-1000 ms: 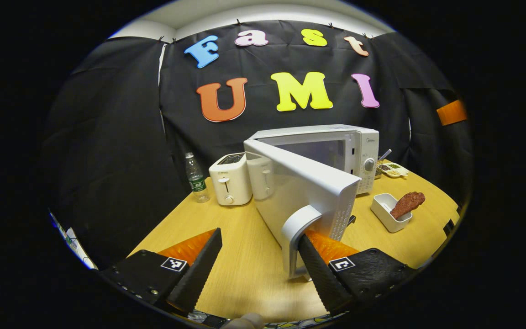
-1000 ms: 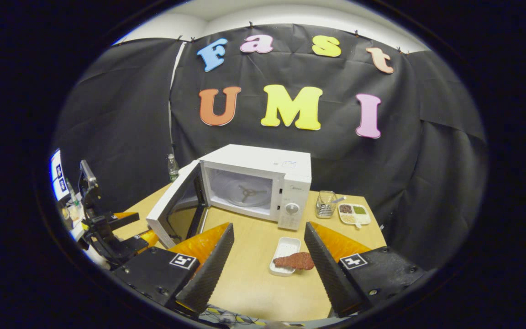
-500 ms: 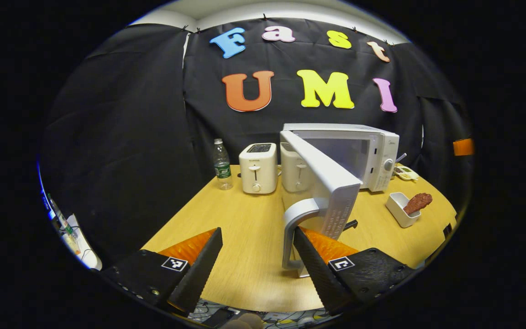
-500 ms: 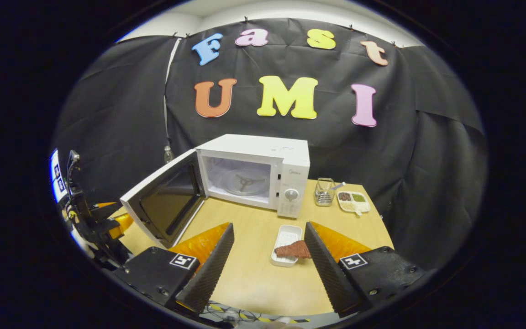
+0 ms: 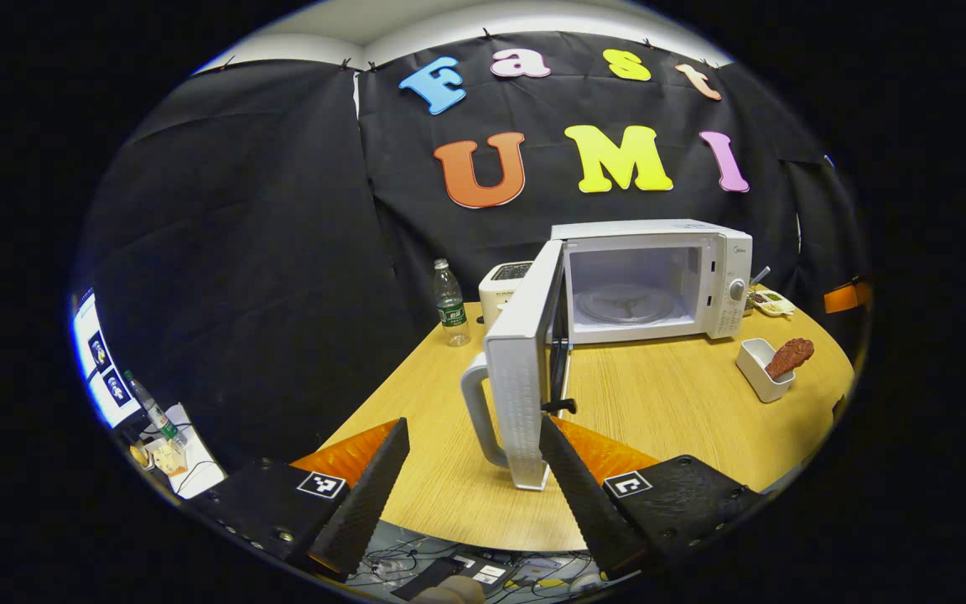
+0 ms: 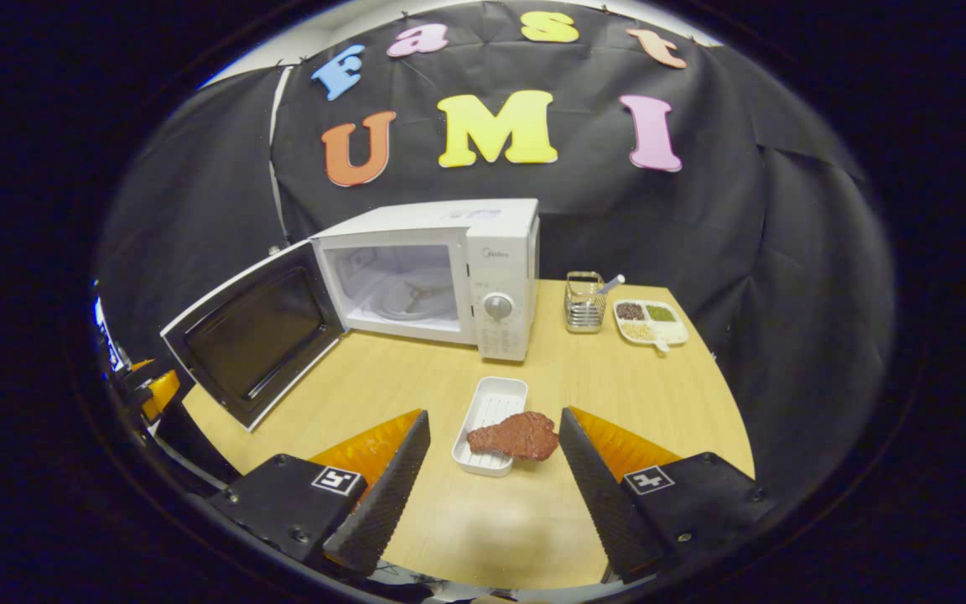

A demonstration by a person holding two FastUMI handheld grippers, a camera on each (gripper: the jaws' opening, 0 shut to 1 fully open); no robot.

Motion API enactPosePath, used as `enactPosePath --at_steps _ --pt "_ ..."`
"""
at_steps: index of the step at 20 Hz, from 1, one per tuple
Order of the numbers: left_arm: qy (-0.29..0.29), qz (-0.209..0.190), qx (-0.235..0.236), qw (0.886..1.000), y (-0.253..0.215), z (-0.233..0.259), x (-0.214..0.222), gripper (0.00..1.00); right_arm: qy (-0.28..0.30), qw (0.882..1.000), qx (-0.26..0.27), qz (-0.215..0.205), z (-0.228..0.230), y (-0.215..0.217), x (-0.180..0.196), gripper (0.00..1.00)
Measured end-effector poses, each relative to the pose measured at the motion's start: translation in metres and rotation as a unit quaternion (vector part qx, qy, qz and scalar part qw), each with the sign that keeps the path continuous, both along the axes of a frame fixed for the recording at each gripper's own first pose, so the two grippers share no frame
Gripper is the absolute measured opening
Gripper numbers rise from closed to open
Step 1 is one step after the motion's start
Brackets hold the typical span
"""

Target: Open the microwave oven with the left hand, put the food in, and close the microwave oven.

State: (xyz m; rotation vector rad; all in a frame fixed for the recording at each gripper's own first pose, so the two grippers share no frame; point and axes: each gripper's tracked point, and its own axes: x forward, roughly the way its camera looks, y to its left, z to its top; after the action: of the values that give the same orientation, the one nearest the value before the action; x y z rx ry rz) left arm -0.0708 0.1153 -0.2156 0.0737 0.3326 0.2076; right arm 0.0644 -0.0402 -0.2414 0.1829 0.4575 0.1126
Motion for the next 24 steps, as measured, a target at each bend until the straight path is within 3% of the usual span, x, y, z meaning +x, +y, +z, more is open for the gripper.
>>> enactPosePath --at_steps 4,5,8,11,13,15,16,17,24 --pt "-0.002 0.013 -0.014 1.000 -0.040 0.022 -0.002 0.96 0.081 0.990 0.106 0.040 -0.052 -0.006 0.030 0.93" --pt "-0.005 0.017 -0.017 1.000 -0.052 0.029 -0.001 0.96 0.102 0.984 0.136 0.048 -0.062 -0.004 0.036 0.77" --pt "-0.004 0.034 -0.026 0.999 -0.079 0.041 0.007 0.96 0.134 0.969 0.195 0.071 -0.078 -0.003 0.050 0.64" --pt "-0.004 0.052 -0.023 0.998 -0.100 0.053 0.010 0.96 0.157 0.956 0.229 0.091 -0.087 -0.001 0.058 0.29" --pt "-0.002 0.057 -0.017 0.998 -0.112 0.060 0.012 0.96 0.163 0.947 0.253 0.111 -0.087 0.001 0.059 0.17" --pt "-0.001 0.061 -0.012 0.998 -0.119 0.066 0.012 0.96 0.168 0.941 0.269 0.120 -0.087 -0.002 0.062 0.12" --pt "0.000 0.062 -0.010 0.998 -0.122 0.068 0.013 0.96 0.173 0.937 0.278 0.121 -0.087 -0.001 0.063 0.22" --pt "-0.002 0.064 -0.008 0.998 -0.124 0.072 0.014 0.96 0.175 0.936 0.282 0.122 -0.087 -0.002 0.062 0.19" --pt "-0.009 0.047 -0.019 0.999 -0.131 0.078 0.026 0.96 0.129 0.946 0.266 0.134 -0.037 -0.010 0.063 0.15"
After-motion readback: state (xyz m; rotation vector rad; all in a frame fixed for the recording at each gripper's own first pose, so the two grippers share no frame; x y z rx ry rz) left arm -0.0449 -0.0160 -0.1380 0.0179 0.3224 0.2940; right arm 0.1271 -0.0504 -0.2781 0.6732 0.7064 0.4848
